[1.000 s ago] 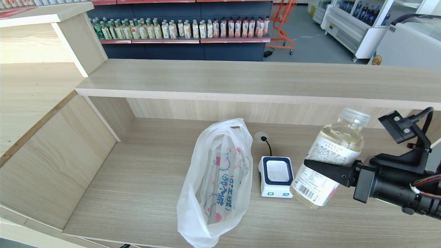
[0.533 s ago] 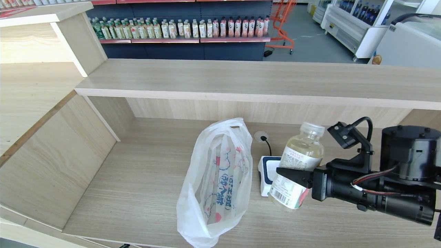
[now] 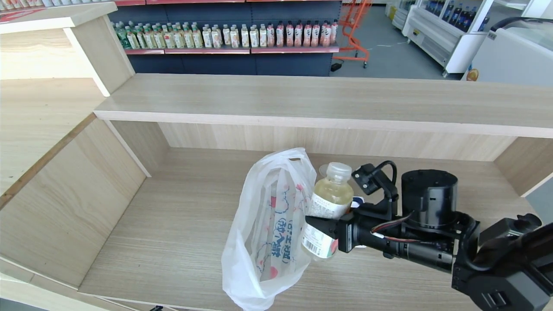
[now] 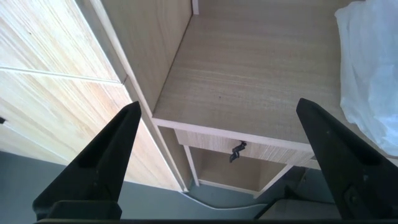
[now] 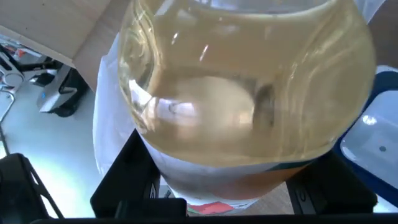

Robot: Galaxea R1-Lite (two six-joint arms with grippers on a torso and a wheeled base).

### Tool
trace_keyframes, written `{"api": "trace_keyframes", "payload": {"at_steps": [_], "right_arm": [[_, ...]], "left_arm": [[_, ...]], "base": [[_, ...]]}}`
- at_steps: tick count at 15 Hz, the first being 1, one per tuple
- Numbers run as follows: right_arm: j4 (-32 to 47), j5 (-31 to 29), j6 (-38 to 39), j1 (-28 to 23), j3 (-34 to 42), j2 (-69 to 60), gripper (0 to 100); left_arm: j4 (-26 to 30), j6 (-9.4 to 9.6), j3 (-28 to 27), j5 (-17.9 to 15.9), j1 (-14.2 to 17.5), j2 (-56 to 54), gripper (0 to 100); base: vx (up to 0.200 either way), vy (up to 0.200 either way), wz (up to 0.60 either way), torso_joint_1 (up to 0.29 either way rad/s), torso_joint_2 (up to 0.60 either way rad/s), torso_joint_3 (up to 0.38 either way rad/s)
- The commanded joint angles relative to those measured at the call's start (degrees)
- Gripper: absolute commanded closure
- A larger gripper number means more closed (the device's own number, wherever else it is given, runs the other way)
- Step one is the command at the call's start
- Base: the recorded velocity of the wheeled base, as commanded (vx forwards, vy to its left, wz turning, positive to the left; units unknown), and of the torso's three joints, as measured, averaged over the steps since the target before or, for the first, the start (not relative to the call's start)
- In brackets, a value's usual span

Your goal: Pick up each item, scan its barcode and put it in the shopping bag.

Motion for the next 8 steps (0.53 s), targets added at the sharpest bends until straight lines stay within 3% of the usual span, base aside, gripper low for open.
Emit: {"api": "trace_keyframes", "payload": {"at_steps": [1, 8], "right_arm": [[-4.43, 0.15, -1.13, 1.00, -1.10, 8.37, 100], [-18.06, -0.03, -7.63, 1.26, -7.25, 21.47, 100]], "left_arm": [[0.01, 0.00, 0.00, 0.03, 0.01, -0.02, 0], [0.01, 0.00, 0.00, 0.03, 0.01, -0.02, 0]], "base": [[0.000, 0.000, 0.00, 0.000, 0.00, 0.000], [0.000, 0.000, 0.00, 0.000, 0.00, 0.000]]}}
